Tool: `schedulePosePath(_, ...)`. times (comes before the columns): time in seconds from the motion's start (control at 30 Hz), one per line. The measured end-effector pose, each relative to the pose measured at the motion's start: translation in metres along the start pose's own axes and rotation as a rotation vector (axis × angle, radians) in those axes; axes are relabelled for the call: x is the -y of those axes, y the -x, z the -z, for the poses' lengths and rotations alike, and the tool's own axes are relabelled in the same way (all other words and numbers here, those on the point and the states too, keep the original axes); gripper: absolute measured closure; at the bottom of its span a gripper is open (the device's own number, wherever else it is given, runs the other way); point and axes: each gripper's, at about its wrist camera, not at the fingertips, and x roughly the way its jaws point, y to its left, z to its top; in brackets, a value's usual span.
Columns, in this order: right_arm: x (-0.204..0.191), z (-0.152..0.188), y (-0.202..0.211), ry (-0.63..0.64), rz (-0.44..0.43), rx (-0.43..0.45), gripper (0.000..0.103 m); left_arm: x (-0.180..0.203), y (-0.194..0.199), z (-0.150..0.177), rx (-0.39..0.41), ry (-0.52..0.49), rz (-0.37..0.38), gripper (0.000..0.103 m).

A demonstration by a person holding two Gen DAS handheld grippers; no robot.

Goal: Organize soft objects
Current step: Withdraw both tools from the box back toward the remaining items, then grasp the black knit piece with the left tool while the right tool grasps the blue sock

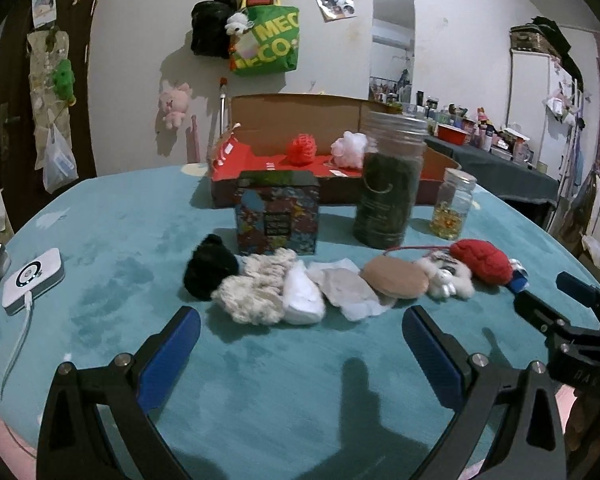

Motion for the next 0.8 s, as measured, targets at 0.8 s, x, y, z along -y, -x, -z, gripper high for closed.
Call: schedulePosePath(0.8, 0.069, -0.055, -0.06, -0.065, 0.02, -0.23, 0.006, -0.07, -0.046, -0.052, -0.179, -0.042, -0.03, 0.005)
